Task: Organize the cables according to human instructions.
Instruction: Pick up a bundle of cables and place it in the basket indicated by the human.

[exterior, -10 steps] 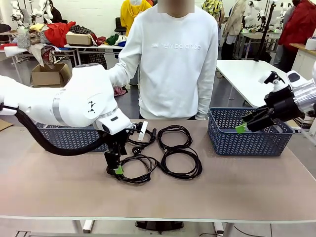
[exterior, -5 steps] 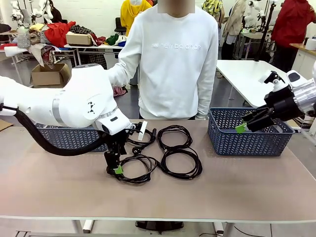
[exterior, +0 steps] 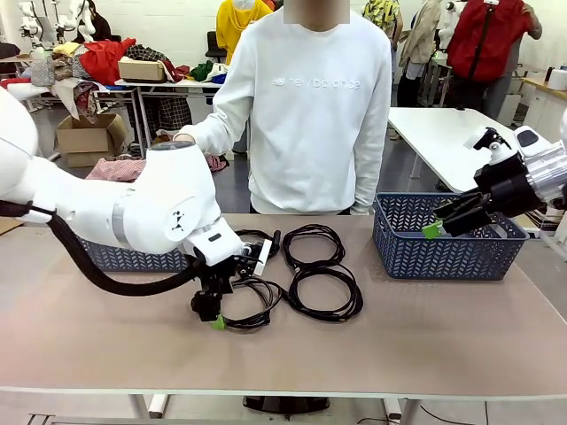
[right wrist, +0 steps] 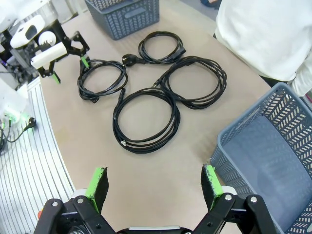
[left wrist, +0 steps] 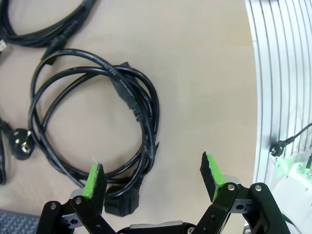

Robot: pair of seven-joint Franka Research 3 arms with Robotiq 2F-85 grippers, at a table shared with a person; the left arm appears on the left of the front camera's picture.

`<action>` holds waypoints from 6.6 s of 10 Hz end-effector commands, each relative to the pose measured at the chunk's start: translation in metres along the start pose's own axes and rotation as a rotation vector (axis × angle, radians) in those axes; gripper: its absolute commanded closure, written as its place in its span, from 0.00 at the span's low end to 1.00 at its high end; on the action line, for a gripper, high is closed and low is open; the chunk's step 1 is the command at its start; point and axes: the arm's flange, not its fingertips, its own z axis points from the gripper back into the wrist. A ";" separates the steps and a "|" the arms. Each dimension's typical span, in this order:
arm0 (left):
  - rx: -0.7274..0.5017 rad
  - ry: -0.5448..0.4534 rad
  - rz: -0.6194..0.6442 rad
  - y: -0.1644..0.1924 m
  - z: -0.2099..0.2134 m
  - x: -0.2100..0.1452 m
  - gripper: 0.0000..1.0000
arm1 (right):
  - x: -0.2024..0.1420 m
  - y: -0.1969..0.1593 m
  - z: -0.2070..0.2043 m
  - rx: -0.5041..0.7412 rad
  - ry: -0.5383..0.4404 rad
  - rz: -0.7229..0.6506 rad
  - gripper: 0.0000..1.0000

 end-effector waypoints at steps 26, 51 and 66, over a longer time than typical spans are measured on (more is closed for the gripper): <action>-0.023 0.056 -0.121 -0.009 -0.019 0.005 1.00 | 0.000 -0.004 -0.002 0.010 -0.026 0.022 0.00; 0.262 0.075 0.121 0.080 0.175 -0.074 0.85 | 0.000 -0.004 -0.002 0.010 -0.026 0.022 0.00; 0.259 0.183 0.176 0.168 0.147 -0.161 0.85 | 0.000 -0.004 -0.002 0.010 -0.026 0.022 0.00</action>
